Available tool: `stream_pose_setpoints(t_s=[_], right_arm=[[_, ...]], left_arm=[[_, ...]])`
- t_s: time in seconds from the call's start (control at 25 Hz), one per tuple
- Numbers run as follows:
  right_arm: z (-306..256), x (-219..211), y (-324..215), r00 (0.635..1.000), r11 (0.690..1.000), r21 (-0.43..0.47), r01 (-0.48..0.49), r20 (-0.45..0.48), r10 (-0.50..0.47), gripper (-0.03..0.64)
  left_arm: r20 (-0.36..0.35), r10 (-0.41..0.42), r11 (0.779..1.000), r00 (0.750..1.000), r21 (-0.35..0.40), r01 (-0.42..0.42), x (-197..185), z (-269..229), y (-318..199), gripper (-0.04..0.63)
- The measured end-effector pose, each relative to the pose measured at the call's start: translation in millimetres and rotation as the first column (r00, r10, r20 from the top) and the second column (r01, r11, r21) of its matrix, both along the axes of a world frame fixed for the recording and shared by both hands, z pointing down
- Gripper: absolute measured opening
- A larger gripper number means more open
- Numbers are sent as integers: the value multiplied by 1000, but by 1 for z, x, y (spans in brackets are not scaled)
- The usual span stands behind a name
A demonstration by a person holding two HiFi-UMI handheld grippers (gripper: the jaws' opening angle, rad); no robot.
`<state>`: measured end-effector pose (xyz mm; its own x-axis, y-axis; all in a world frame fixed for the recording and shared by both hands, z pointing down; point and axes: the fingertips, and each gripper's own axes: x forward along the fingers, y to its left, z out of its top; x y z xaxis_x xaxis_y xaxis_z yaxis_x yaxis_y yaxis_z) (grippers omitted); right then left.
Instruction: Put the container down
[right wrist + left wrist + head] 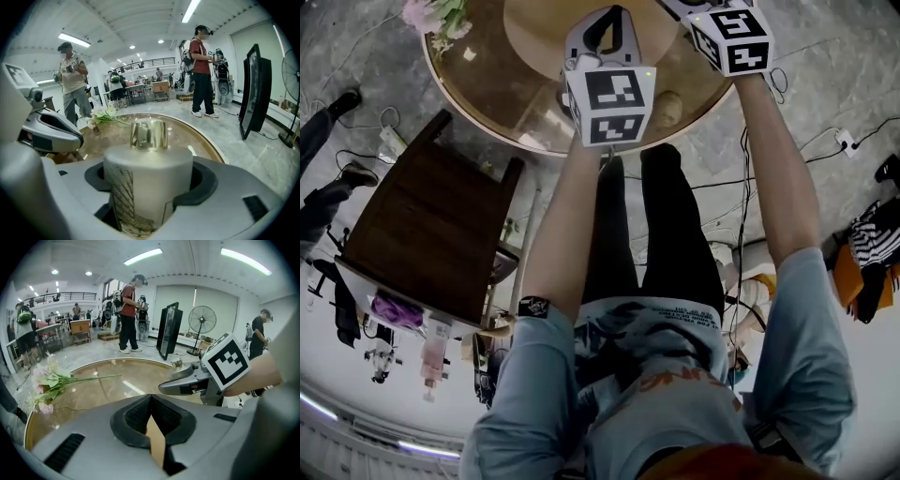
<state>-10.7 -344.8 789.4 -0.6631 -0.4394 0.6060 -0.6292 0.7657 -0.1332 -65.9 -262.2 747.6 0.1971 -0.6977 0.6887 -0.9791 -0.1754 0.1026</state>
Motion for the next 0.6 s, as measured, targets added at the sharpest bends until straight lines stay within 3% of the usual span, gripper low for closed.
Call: stream_pose_setpoints(t_s=[0.16, 0.6], right_arm=[[0, 2, 3, 1000, 1000, 8, -13, 0, 13, 360], [4, 10, 29, 990, 998, 15, 56, -130, -54, 362]], left_arm=[[-5, 1, 1000, 1000, 1, -1, -2, -2, 3, 26], [10, 44, 999, 999, -1, -44, 3, -8, 22, 26]])
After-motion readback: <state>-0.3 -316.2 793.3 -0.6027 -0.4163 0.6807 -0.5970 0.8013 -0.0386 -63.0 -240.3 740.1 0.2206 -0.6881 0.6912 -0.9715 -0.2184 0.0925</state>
